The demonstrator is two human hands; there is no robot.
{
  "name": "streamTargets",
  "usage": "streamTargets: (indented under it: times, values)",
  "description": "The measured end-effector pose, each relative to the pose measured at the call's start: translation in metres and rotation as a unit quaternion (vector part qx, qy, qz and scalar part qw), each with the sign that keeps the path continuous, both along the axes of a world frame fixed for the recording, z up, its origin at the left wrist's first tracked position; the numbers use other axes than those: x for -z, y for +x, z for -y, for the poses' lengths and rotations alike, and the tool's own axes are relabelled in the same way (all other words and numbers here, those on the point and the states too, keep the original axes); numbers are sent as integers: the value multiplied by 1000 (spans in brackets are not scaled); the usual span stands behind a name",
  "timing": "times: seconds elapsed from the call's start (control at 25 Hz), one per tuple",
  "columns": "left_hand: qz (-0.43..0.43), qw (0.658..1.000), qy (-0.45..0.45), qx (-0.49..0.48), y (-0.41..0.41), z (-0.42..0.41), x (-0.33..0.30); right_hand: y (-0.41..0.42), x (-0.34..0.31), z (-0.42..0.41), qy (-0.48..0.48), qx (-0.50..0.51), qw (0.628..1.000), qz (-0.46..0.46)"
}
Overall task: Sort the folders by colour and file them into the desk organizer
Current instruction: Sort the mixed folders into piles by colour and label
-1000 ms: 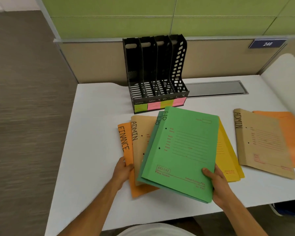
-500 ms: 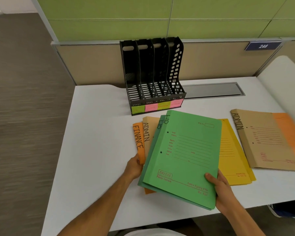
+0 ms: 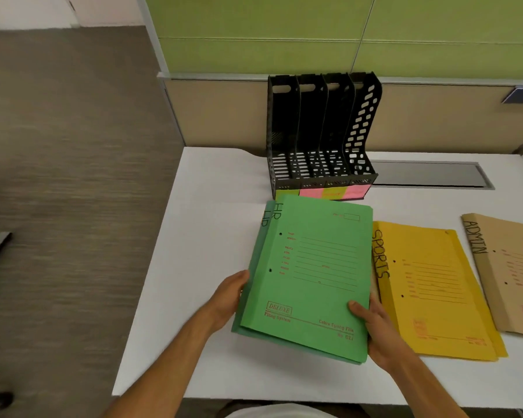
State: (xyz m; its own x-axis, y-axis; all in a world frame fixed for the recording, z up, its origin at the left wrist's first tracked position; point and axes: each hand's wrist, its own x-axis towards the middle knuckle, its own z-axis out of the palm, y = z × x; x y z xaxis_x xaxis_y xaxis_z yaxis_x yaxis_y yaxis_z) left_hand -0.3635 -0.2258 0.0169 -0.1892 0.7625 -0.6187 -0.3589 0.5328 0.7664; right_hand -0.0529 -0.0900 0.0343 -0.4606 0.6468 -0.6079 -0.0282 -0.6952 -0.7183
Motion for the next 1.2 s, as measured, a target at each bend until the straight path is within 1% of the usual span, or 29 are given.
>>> streamTargets:
  times: [0.12,0.2,0.28,0.4,0.6,0.76,0.84,0.96,1.08,1.2]
  values:
    - [14,997,11,-73,-22,24,7,-35,7,5,-3,-49,999,0]
    - [-14,994,3,-113,-39,41,12,-65,12,8,21,-97,995,18]
    - [-48,987,-22,-151,-55,58,20,-95,17,11,62,-140,986,65]
    - [-62,978,-44,-193,-75,81,33,-134,28,15,101,-184,967,142]
    - [-106,963,-76,-236,-90,100,56,-174,54,29,151,-243,933,217]
    - [-160,950,-107,-246,-89,102,65,-182,67,42,212,-281,898,265]
    - [-193,941,-119,-250,-90,104,67,-185,71,47,230,-310,885,260]
    - [-244,929,-127,-249,-95,108,65,-189,73,52,228,-332,881,246]
    - [-295,921,-140,-211,-98,111,64,-185,70,55,219,-352,884,215]
    - [-335,911,-160,-179,-95,109,65,-175,63,53,233,-373,874,205]
